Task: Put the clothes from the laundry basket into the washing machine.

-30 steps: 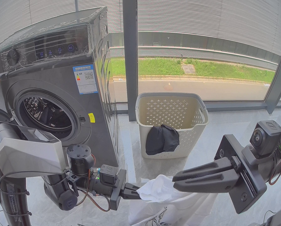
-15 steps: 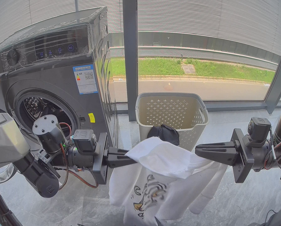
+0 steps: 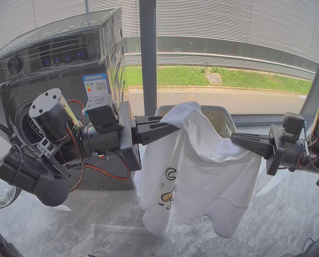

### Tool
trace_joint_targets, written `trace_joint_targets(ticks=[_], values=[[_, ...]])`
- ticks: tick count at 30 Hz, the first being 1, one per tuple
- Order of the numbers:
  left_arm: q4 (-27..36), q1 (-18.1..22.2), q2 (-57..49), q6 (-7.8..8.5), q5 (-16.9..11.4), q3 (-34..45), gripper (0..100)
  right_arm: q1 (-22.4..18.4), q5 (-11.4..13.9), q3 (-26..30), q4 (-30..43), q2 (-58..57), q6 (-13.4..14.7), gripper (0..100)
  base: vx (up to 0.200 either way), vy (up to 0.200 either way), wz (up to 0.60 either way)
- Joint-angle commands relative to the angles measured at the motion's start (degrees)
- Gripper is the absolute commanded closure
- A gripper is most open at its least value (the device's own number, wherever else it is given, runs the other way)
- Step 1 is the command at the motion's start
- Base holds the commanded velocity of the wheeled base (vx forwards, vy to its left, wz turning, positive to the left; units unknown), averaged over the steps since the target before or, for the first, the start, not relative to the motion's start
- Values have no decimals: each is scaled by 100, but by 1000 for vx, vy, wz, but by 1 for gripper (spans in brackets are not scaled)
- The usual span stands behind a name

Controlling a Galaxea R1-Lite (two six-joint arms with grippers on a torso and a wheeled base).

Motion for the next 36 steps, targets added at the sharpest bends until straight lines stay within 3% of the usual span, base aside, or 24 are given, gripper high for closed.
trace_joint_targets(ticks=[1,3,4,13,32,33,36], values=[[592,-97,-664,-4,162,-217,100,-246,1,-352,-2,-199,8,100,0,0,0],[697,-97,-717,5,224,-200,100,-255,1,-369,-2,-252,8,100,0,0,0],[864,-97,-822,22,391,-103,100,-334,1,-378,-2,-357,8,100,0,0,0],[847,-124,-866,49,716,73,100,-589,10,-299,-2,-788,25,100,0,0,0],[873,-229,-1007,49,725,328,100,-694,54,-44,-2,-1034,-1,100,0,0,0],[873,-238,-1007,49,725,328,100,-703,54,18,-2,-1052,-1,0,0,0,0],[873,-247,-998,49,725,319,100,-729,54,132,-2,-1069,25,0,0,0,0]])
